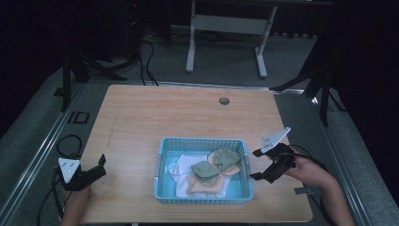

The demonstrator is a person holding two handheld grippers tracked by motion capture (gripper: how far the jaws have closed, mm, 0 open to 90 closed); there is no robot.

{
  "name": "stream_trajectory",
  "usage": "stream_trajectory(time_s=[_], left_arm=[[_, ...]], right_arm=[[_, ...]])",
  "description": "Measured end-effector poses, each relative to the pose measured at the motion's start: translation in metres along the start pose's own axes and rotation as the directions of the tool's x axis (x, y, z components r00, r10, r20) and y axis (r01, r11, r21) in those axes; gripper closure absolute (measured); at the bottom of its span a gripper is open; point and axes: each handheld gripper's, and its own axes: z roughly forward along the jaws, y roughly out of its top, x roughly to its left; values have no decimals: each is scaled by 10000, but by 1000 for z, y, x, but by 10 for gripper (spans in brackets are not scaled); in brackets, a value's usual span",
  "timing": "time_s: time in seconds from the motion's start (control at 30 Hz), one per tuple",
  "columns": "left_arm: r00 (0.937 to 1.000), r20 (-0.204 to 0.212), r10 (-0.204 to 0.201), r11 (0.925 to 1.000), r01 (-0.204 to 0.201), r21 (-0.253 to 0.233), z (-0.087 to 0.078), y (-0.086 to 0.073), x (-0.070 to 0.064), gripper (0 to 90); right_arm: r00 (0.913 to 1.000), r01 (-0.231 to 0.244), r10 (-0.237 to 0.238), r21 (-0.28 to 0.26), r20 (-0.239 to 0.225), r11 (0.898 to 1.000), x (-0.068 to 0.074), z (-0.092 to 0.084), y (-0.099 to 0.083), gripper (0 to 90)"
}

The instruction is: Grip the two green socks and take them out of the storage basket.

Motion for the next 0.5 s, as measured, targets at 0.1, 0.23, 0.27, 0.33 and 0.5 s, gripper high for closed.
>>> stream_trajectory(time_s=[0.1, 0.23, 0.27, 0.33, 0.5], left_arm=[[10000, 10, -4, 10000, 4, -11, 0, 0, 0, 4], [10000, 20, -8, 10000, 8, -26, 0, 0, 0, 5], [10000, 22, -12, 10000, 12, -25, 0, 0, 0, 4], [10000, 29, -16, 10000, 16, -31, 0, 0, 0, 4], [10000, 42, -44, 10000, 44, -47, 0, 0, 1, 4]], right_arm=[[9992, 205, -197, 251, -337, 9995, 4, 8, 12, 134], [9971, 702, -690, 365, -330, 9969, 9, 14, 22, 142], [9919, 1252, -1236, 636, -297, 9901, 13, 21, 31, 149], [9884, 1468, -1436, 700, -486, 9867, 15, 28, 38, 153], [9814, 1800, -1728, 878, -832, 9797, 16, 44, 52, 192]])
